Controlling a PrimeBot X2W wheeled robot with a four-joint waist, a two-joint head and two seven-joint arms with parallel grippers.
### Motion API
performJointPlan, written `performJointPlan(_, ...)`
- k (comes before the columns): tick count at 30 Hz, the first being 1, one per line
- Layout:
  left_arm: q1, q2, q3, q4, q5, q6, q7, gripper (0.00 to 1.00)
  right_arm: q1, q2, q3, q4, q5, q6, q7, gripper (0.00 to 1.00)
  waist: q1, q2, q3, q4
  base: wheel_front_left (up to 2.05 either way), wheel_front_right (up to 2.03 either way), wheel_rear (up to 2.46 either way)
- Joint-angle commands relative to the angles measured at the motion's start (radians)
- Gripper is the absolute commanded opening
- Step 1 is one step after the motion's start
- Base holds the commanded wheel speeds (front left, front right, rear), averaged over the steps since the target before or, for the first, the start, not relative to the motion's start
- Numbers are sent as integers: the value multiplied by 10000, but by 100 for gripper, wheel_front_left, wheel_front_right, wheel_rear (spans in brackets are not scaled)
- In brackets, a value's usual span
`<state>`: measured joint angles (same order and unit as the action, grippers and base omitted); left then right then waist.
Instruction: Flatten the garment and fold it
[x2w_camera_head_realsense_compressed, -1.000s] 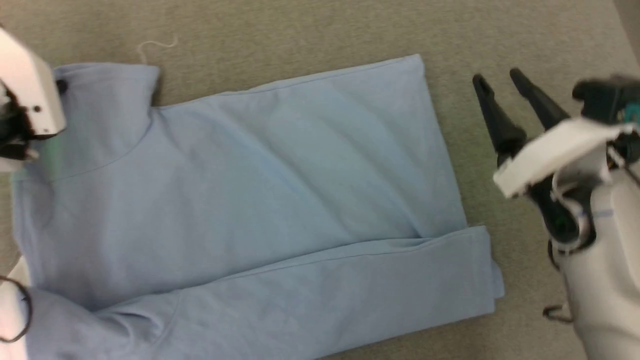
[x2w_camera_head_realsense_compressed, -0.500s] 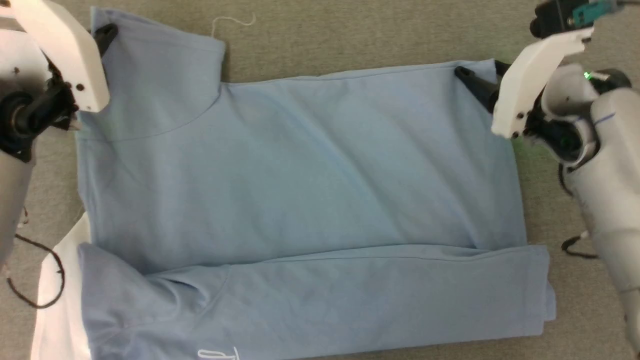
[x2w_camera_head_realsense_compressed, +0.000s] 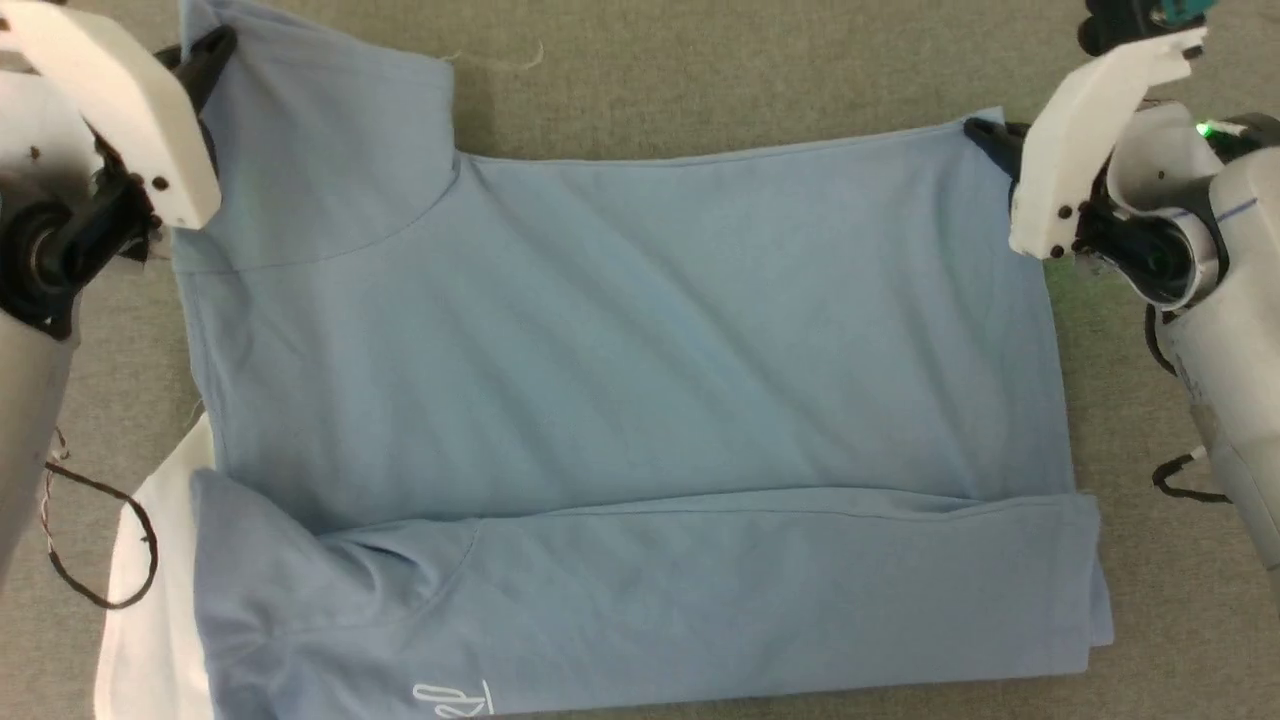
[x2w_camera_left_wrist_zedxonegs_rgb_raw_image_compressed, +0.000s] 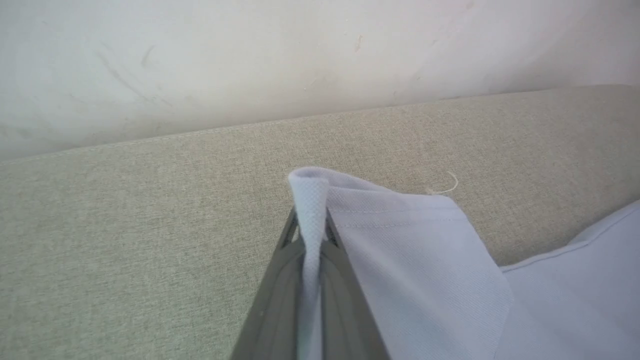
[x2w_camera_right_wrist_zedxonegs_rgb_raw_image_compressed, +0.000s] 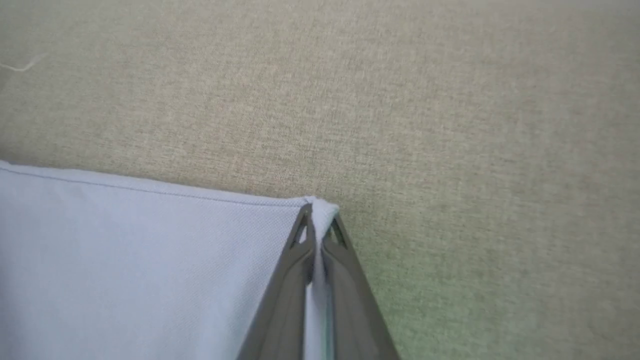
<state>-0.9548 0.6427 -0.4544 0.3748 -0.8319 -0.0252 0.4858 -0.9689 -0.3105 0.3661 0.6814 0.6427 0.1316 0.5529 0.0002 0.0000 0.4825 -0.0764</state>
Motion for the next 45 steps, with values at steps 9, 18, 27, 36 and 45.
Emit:
performJointPlan(9,2489,357,961,-857,-617,534,-1643,0,2433,-505,-435,-1806,-146,-9,-1803,0,-2,0,-2048,-53,0,0,0)
performJointPlan(18,7624,341,1678,-3365,-1395,2026,-2953,0,6427,-333,-1314,-3055,-28,-9,-2274,0,-2,0,-3273,167,0,0,0)
performJointPlan(27,10491,-116,1751,-4343,-1921,2823,-3430,95,8398,131,-2280,-3412,-414,-9,-2527,100,-2,0,-3684,172,0,0,0)
performJointPlan(36,10964,-672,2121,-4292,-1328,3155,-5238,100,10026,397,-3177,-4936,-807,-9,-2811,100,-2,0,-3901,229,0,0,0)
performJointPlan(45,10528,-1039,1747,-4695,283,3318,-6968,100,10714,669,-4999,-7247,-1145,-9,-1847,100,-2,0,-4154,413,0,0,0)
